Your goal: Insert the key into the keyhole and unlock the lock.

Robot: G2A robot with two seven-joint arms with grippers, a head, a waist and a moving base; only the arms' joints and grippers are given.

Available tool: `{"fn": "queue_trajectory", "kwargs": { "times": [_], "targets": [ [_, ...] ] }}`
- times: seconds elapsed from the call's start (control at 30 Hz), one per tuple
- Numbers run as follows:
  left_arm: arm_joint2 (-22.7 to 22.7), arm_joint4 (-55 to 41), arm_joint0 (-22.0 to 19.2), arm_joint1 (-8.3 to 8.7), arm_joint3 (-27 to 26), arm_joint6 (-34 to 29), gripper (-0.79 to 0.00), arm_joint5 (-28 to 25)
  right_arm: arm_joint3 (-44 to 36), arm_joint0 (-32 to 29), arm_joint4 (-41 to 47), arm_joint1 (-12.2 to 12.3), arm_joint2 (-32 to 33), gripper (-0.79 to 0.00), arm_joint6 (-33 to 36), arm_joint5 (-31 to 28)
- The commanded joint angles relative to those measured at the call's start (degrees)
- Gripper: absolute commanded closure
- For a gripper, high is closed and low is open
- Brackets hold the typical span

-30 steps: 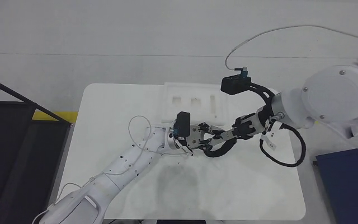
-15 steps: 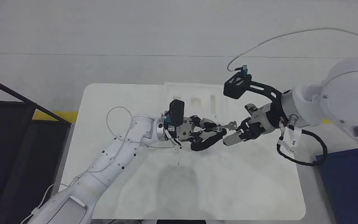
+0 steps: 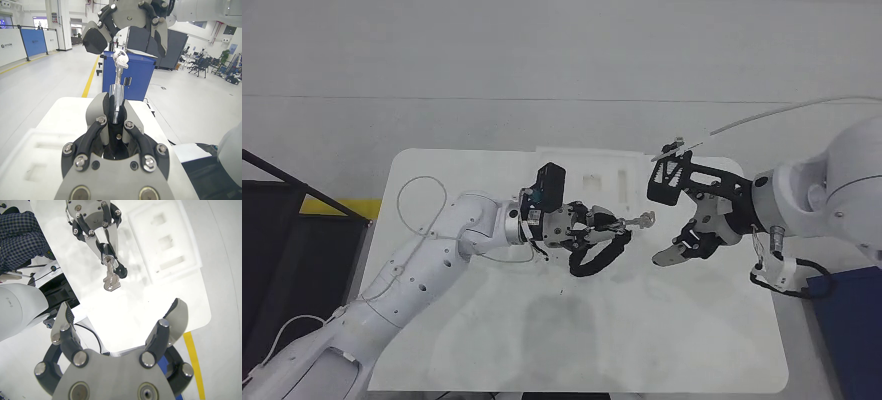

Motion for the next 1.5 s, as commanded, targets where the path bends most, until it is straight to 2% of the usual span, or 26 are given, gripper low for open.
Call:
{"fn": "queue_trajectory", "kwargs": {
  "times": [0.0,0.23,0.43,0.7,1.07,1.47],
  "targets": [
    [0.26,-2.05,-0.63,1.15,-0.8,-1.83,0.0,0.0,0.0,0.01,0.02,-0.01,-0.01,-0.785,0.01,0.01],
    [2.84,-7.06,-1.4,4.05,-2.5,-5.7,0.0,0.0,-1.73,-0.91,-2.71,-0.01,0.18,-0.785,-0.5,-2.0],
    [5.29,-8.77,-2.04,4.7,-1.38,-4.82,0.0,0.0,-5.1,-3.17,-6.55,-0.12,0.09,-0.785,-1.43,-2.84],
    [8.55,-8.59,-3.72,3.98,1.09,-2.64,0.0,0.0,-8.45,-5.26,-8.7,-0.74,0.77,-0.785,-3.61,-2.24],
    [11.34,-7.97,-5.69,2.32,4.1,0.67,0.0,0.0,-9.17,-6.57,-8.26,-2.97,1.18,-0.785,-4.17,-1.89],
    [13.49,-6.94,-7.25,1.02,5.43,2.76,0.0,0.0,-8.02,-7.24,-8.95,-5.13,1.51,-0.785,-1.14,-1.01]
  ]
}}
